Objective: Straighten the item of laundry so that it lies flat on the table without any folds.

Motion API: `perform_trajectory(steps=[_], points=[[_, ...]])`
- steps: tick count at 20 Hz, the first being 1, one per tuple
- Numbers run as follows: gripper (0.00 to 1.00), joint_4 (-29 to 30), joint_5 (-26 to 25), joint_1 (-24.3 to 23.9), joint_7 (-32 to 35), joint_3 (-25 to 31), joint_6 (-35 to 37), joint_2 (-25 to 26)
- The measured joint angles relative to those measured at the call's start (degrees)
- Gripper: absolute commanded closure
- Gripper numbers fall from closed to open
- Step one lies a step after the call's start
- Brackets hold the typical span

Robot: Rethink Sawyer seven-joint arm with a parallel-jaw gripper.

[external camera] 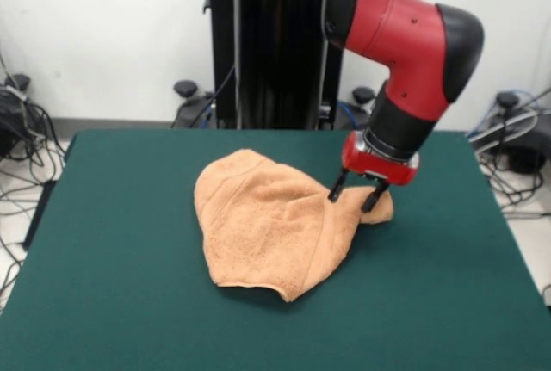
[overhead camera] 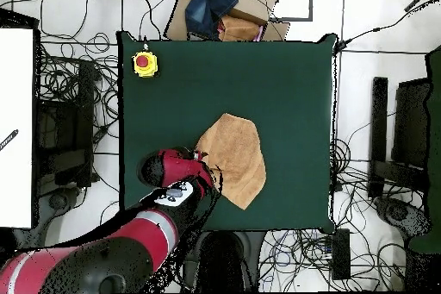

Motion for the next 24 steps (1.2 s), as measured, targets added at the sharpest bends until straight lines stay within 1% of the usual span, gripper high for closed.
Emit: perform_trajectory(steps=[6, 12, 24], points=[[0.0, 0.9, 0.2, 0.1, 0.0, 0.8, -2.4, 1.4], [0.0, 0.9, 1.9, 1.2, 0.0, 0.8, -2.5, 3.1], [0.0, 0.1, 7.4, 6.9, 0.0, -0.5, -2.5, 6.9]])
